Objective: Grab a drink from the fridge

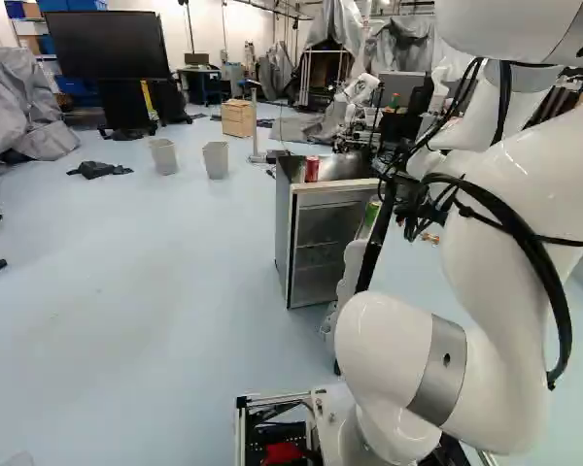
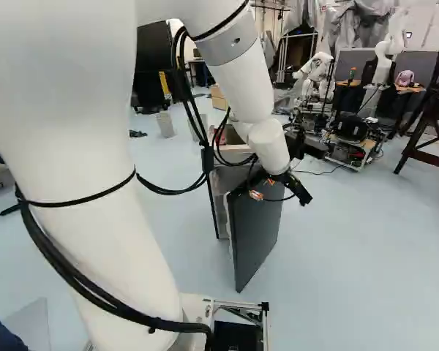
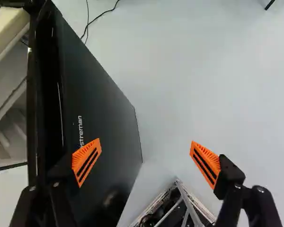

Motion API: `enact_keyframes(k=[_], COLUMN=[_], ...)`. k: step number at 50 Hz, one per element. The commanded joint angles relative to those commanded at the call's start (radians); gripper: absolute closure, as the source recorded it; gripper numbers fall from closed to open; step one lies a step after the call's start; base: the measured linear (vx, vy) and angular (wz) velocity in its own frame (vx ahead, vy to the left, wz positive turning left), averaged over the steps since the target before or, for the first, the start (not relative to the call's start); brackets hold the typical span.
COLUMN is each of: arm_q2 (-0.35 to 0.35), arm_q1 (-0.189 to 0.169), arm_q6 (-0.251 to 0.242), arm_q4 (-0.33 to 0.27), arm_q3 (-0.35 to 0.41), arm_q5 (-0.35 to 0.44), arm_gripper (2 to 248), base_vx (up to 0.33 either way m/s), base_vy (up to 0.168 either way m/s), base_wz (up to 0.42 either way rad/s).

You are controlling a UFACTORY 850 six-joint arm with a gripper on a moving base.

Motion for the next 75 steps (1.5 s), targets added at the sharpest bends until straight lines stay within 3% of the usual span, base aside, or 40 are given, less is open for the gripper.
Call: enact_keyframes(k=[25,75], arm_q2=[-0.082,-0.025], arm_q1=[0.0,0.077], arm_q6=[0.0,0.0], arm_q4=[-0.127,-0.134], arm_q3=[-0.027,0.046], arm_q5=[0.0,0.0], arm_gripper=[3,3], base_vx=[0.0,0.0], base_vy=[0.0,0.0], base_wz=[0.0,0.0])
